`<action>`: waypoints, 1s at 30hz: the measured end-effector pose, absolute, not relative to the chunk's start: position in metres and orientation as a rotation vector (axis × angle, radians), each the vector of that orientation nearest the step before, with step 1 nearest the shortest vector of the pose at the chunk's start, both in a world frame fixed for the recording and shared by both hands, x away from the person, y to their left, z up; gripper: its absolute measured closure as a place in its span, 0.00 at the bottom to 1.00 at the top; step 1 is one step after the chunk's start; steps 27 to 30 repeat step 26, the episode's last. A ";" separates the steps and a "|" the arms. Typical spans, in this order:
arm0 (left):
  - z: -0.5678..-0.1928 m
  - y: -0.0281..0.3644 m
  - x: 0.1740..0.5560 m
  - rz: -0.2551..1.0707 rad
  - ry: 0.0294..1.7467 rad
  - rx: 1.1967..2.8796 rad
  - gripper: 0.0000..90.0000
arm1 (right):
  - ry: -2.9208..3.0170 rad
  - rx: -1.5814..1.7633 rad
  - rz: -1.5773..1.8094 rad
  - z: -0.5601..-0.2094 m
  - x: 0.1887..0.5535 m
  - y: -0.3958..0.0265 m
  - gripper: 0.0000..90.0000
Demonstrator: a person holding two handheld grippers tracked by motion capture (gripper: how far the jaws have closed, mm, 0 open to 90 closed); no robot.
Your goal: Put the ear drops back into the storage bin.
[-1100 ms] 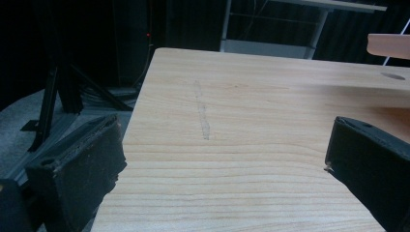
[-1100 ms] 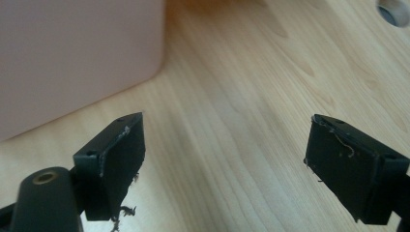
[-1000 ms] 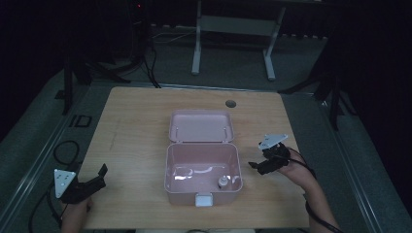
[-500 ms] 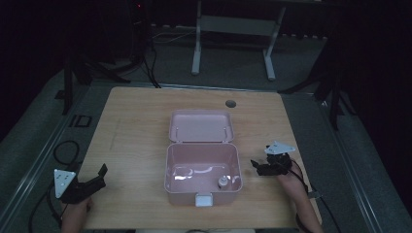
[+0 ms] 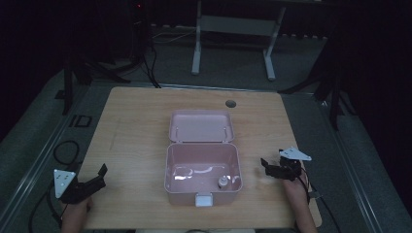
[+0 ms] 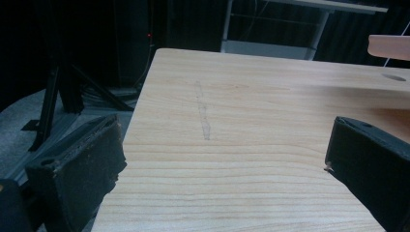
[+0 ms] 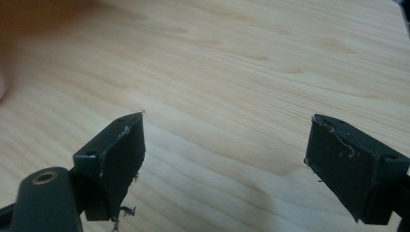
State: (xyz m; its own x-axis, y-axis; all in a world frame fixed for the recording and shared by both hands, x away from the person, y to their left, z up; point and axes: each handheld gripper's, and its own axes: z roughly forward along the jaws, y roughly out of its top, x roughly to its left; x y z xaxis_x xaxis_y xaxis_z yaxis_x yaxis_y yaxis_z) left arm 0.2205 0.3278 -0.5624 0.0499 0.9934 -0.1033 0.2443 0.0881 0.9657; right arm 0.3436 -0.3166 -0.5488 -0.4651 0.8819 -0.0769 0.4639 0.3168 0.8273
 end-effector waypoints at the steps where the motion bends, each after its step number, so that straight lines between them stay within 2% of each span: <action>1: -0.562 0.328 0.221 0.966 1.382 1.340 0.01 | 2.065 1.198 1.054 -0.549 0.344 -0.320 0.15; 15: -0.562 0.328 0.221 0.961 1.381 1.340 0.01 | 1.839 1.398 1.052 -0.550 0.340 -0.343 0.15; 30: -0.562 0.328 0.221 0.958 1.378 1.342 0.01 | 1.876 1.434 1.114 -0.553 0.343 -0.345 0.15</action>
